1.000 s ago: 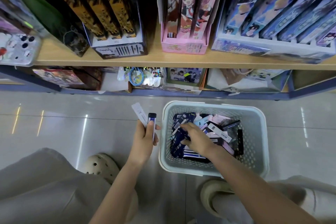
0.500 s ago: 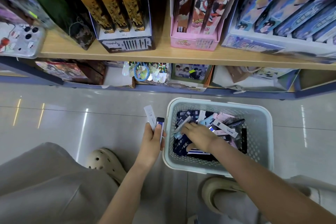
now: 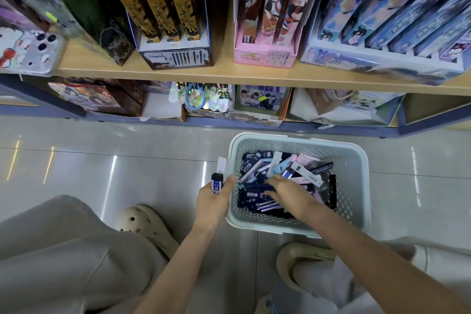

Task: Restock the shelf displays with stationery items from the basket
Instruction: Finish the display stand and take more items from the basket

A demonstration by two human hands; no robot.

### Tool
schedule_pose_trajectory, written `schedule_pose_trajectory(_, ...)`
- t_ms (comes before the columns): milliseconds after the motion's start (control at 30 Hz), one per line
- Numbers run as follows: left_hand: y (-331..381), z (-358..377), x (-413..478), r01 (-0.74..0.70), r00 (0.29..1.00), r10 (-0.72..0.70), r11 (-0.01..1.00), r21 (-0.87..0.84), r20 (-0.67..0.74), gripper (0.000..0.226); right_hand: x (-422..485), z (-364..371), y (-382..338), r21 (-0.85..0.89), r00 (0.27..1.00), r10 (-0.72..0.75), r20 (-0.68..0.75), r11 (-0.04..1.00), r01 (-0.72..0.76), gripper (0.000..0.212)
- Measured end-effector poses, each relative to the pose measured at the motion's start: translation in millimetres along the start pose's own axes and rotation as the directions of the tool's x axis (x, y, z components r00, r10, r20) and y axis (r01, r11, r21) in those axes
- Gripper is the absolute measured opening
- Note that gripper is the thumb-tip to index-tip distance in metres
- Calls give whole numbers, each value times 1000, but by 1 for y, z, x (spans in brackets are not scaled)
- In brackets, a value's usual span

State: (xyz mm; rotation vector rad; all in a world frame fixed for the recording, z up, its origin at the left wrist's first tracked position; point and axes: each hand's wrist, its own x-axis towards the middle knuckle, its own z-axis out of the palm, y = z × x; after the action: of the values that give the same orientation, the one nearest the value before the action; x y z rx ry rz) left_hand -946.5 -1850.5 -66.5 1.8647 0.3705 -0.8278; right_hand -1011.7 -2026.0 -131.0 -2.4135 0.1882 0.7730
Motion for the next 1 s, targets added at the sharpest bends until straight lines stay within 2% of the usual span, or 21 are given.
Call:
schedule_pose_trajectory(33,-1,1,-2,8,1000,-8,999,31,1,44,-3,-3,0,185,997,69,-25,981,-63,34)
schedule_pose_trajectory(100,-2,5,-4,40,999,-40,999,16,35,40,-10,-9,-6,475,980,174,-93,873,-110,27)
schedule_pose_trajectory(167,0,12,-5,98,992,-85,985,-142,94,26,-17,-12,-19,648,958,233,-164,758,-74,18)
schedule_pose_trajectory(233,2,17,-6,118,986,-82,955,-271,143,19,-24,-11,-36,718,939,249,-236,696,-3,10)
schedule_pose_trajectory(267,3,19,-6,120,984,-70,941,-316,165,17,-27,-9,-45,704,931,235,-278,710,31,8)
schedule_pose_trajectory(333,7,22,-8,135,979,-62,913,-385,196,18,-33,-3,-60,569,916,159,-367,818,86,13)
schedule_pose_trajectory(433,12,22,-12,178,975,-95,870,-460,199,22,-35,4,-73,233,929,36,-370,971,55,44)
schedule_pose_trajectory(500,13,20,-15,182,976,-104,871,-456,191,24,-33,7,-78,47,946,-12,-325,998,29,64)
schedule_pose_trajectory(567,11,16,-14,174,980,-118,894,-412,158,23,-33,11,-81,33,957,-106,-270,992,119,71)
schedule_pose_trajectory(667,9,8,-7,152,988,-134,897,-416,72,19,-36,7,-80,209,943,-207,-261,941,265,58)
schedule_pose_trajectory(733,9,4,-2,126,992,-116,888,-443,50,16,-33,1,-68,282,924,-150,-351,924,257,44)
schedule_pose_trajectory(800,10,0,0,106,994,-92,879,-464,52,14,-21,0,-46,256,908,-45,-417,952,165,34)
schedule_pose_trajectory(900,9,-4,1,94,996,-80,886,-454,49,15,1,8,-13,164,954,62,-294,986,-13,39)
schedule_pose_trajectory(1000,9,-7,0,88,996,-72,896,-436,53,16,18,17,1,43,979,96,-182,995,-90,43)
